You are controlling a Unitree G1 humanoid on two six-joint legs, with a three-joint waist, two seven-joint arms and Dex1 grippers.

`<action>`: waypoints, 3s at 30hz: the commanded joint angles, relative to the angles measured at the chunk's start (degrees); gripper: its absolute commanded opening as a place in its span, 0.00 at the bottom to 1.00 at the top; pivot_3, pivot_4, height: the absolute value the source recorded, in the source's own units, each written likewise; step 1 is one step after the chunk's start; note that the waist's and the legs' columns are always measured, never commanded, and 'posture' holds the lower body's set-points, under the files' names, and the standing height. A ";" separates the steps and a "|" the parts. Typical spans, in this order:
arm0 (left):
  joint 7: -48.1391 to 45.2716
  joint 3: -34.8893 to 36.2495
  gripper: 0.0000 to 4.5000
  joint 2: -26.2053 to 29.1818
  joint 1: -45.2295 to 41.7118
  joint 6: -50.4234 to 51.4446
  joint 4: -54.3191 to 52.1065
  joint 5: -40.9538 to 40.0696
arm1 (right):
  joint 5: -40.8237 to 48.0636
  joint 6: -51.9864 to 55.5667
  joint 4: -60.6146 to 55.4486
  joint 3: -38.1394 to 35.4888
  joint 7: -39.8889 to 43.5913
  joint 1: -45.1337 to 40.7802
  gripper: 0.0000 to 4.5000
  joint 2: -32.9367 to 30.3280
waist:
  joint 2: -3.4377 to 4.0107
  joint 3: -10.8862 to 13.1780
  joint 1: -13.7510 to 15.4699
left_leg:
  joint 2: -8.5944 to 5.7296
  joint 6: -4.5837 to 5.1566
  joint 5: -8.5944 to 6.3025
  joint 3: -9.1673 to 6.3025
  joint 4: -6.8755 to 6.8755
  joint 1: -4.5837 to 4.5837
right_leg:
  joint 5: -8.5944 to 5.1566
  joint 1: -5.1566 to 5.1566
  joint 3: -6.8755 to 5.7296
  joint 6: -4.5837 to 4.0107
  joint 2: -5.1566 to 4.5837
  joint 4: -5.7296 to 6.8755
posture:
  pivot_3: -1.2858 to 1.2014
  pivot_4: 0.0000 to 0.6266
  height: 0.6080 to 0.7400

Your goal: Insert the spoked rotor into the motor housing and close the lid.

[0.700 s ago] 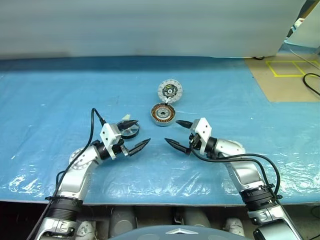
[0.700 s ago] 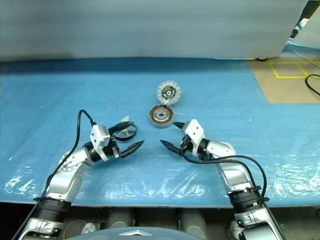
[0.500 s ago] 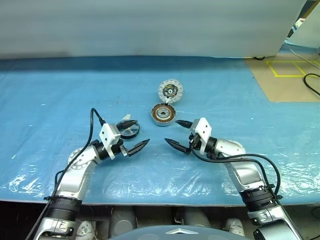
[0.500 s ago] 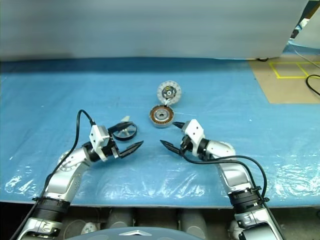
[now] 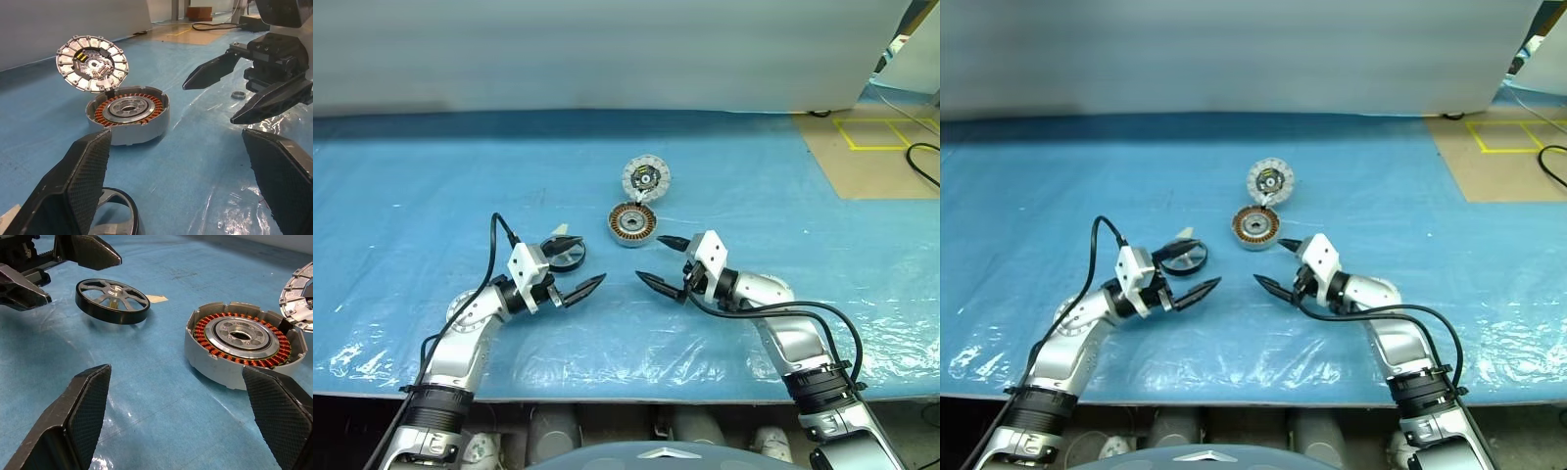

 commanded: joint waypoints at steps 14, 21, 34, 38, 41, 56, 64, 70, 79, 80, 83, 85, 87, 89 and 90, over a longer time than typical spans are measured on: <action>-0.17 0.40 1.00 -0.21 0.02 -1.13 -1.01 -0.42 | 1.02 0.00 -3.22 -0.76 0.20 -0.52 1.00 -0.66 | 0.00 0.00 0.01 | 0.00 0.00 0.00 0.00 0.00 0.00 | 0.00 0.00 0.00 0.00 0.00 0.00 | 0.52 0.24 1.00; -0.03 0.31 1.00 -0.41 0.04 -1.42 -0.75 -0.22 | 0.87 2.46 -4.98 -0.83 0.54 -3.81 1.00 -1.67 | 0.00 0.00 -0.02 | 0.00 0.00 0.00 0.00 0.01 0.00 | 0.00 0.00 0.00 0.00 0.00 0.01 | 0.52 0.24 1.00; 0.55 -0.34 1.00 -1.47 -1.08 -1.42 0.13 0.70 | -9.20 16.18 -3.74 11.86 9.18 -24.30 1.00 -8.78 | 0.00 0.00 0.02 | 0.00 -0.01 0.01 -0.01 0.01 0.01 | 0.11 -0.01 0.00 0.17 0.01 0.12 | 0.52 0.24 1.00; 1.09 -0.39 1.00 -1.84 -0.78 -1.28 -0.44 0.91 | -12.93 15.68 -1.17 16.47 10.96 -26.97 1.00 -8.15 | 0.00 0.00 0.03 | 0.00 -0.01 0.01 -0.01 0.01 0.00 | 0.11 -0.01 -0.01 0.17 0.01 0.17 | 0.52 0.24 1.00; 1.51 -0.50 1.00 -2.07 -0.19 -1.15 -1.14 1.05 | -15.74 14.33 1.57 19.02 11.22 -27.72 1.00 -7.57 | 0.00 0.00 0.02 | 0.01 -0.01 0.01 -0.01 0.02 0.01 | 0.08 -0.02 -0.01 0.12 0.01 0.21 | 0.52 0.24 1.00; 2.51 -0.55 1.00 -2.10 0.02 -0.57 -1.94 1.08 | -21.12 9.64 9.53 19.91 10.79 -29.69 0.79 -4.40 | 0.00 0.00 -0.01 | 0.04 -0.01 0.01 0.00 0.23 -0.01 | 0.01 -0.03 0.01 -0.01 0.01 0.30 | 0.52 0.24 1.00; 2.53 -0.72 1.00 -2.13 -0.20 -0.32 -1.90 1.11 | -21.79 9.44 9.18 19.00 10.48 -29.62 0.20 -3.91 | 0.00 0.00 0.01 | 0.04 -0.01 0.01 0.00 0.22 -0.01 | 0.01 -0.03 0.01 -0.01 0.01 0.31 | 0.52 0.24 1.00; 2.72 -0.81 1.00 -2.18 -0.29 -0.21 -1.94 1.17 | -21.72 9.88 8.62 18.58 10.31 -29.53 0.20 -3.70 | 0.00 0.00 0.00 | 0.04 -0.01 0.01 0.00 0.22 -0.01 | 0.01 -0.03 0.01 -0.01 0.01 0.31 | 0.52 0.24 1.00; 2.50 -0.74 1.00 -2.12 0.48 -1.64 -1.09 1.34 | -20.40 12.02 4.77 18.37 12.87 -27.78 0.00 -4.93 | 0.00 0.00 0.02 | 0.04 -0.01 0.01 0.00 0.21 -0.01 | 0.01 -0.03 0.01 -0.01 0.01 0.30 | 0.52 0.24 1.00; 2.43 -0.75 1.00 -2.13 0.65 -1.90 -0.95 1.37 | -20.59 12.02 4.75 18.28 12.65 -27.67 0.00 -4.94 | 0.00 0.00 0.01 | 0.04 -0.01 0.01 0.00 0.21 -0.01 | 0.01 -0.03 0.00 -0.01 0.01 0.30 | 0.52 0.24 1.00; 2.37 -0.77 1.00 -2.08 0.84 -2.26 -0.74 1.42 | -20.54 12.44 4.20 18.10 12.67 -27.48 0.00 -4.88 | 0.00 0.00 0.02 | 0.04 -0.01 0.01 0.00 0.21 0.00 | 0.01 -0.03 0.00 -0.01 0.01 0.31 | 0.52 0.24 1.00; 2.35 -0.76 1.00 -1.98 0.80 -2.33 -0.66 1.38 | -20.12 13.19 3.30 18.06 13.18 -27.19 0.00 -4.87 | 0.00 0.00 0.02 | 0.04 -0.01 0.01 0.00 0.21 0.00 | 0.01 -0.03 0.00 -0.01 0.01 0.31 | 0.52 0.24 1.00; 2.29 -0.68 1.00 -1.86 0.61 -2.32 -0.49 1.31 | -19.34 14.57 1.73 17.95 14.16 -26.64 0.00 -4.92 | 0.00 0.00 0.02 | 0.04 -0.01 0.01 0.00 0.22 -0.01 | 0.01 -0.03 0.01 -0.01 0.01 0.31 | 0.52 0.24 1.00; 2.15 -0.55 1.00 -1.75 0.54 -2.46 -0.18 1.23 | -18.35 16.33 -0.48 17.82 15.46 -25.87 0.00 -5.14 | 0.00 0.00 0.04 | 0.05 -0.01 0.01 0.00 0.21 0.00 | 0.01 -0.03 0.00 -0.01 0.01 0.31 | 0.52 0.24 1.00; 2.06 -0.48 1.00 -1.70 0.55 -2.58 0.01 1.20 | -17.68 17.49 -1.92 17.80 16.33 -25.38 0.00 -5.30 | 0.00 0.00 0.05 | 0.05 -0.01 0.01 0.00 0.21 -0.01 | 0.01 -0.03 0.00 -0.01 0.01 0.31 | 0.52 0.24 1.00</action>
